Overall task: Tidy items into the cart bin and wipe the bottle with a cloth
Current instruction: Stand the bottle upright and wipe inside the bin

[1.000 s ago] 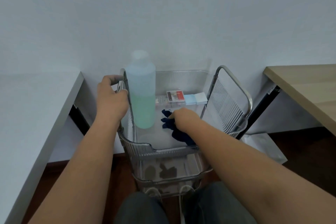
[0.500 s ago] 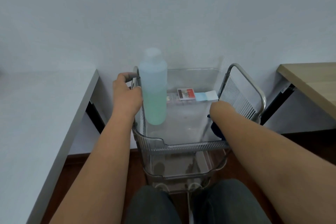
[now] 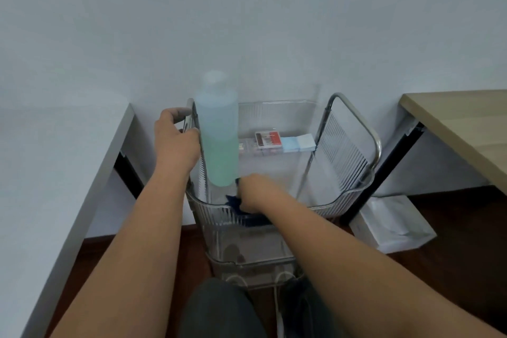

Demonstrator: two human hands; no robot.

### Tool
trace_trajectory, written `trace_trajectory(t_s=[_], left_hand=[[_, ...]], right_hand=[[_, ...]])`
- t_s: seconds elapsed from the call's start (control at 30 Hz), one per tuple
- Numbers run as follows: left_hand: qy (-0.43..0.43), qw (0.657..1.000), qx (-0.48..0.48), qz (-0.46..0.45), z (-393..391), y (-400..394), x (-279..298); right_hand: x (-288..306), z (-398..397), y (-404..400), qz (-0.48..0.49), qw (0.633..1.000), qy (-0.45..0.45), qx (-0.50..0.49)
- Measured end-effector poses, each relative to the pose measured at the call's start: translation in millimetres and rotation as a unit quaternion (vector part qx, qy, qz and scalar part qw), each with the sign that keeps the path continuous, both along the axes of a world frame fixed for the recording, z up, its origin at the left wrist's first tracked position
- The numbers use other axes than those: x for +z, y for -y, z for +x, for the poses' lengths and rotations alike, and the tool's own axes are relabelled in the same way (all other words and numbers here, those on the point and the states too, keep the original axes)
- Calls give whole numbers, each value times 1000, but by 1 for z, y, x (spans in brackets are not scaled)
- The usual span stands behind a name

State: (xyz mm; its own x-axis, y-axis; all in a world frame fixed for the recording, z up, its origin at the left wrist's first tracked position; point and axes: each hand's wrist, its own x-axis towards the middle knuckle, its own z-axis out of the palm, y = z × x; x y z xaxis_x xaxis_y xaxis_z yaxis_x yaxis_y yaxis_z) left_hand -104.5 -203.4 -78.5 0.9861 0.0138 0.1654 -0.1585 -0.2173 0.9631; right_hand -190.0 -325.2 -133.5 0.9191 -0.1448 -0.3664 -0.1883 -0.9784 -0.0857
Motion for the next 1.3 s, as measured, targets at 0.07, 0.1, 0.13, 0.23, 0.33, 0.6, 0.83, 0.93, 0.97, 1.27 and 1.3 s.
trace_trajectory(t_s=[0.07,0.1,0.13,0.23,0.33,0.6,0.83,0.93,0.97,1.27,1.3], left_hand=[[-2,1000,0,3,0,-1,1],[-3,1000,2,5,0,-1,1],[-3,1000,4,5,0,-1,1],[-2,1000,-1,9,2,-1,1],[-4,1000,-9,22,3,-2,0],[-7,1000,-13,23,2,-3,0],[-10,1000,-16,9,-1,-5,4],[-16,1000,-15,8,-2,-4,4],[-16,1000,-13,6,-2,-3,4],[-9,1000,-10,12,-2,-4,2],[-9,1000,-9,11,-2,-3,3]], right_hand=[[-1,15,-21,28,999,-7,46],[-1,23,-28,44,997,-20,61],[0,30,-33,54,995,-36,72],[-2,39,-38,52,994,-49,84],[-8,29,-20,13,998,-6,63],[7,-5,101,-108,986,-34,-124],[-5,-12,96,-133,970,-2,-202],[-11,-11,80,-120,978,22,-170],[-12,-10,73,-105,983,32,-148],[-10,8,-1,-23,998,27,46],[-10,11,-7,-14,998,26,58]])
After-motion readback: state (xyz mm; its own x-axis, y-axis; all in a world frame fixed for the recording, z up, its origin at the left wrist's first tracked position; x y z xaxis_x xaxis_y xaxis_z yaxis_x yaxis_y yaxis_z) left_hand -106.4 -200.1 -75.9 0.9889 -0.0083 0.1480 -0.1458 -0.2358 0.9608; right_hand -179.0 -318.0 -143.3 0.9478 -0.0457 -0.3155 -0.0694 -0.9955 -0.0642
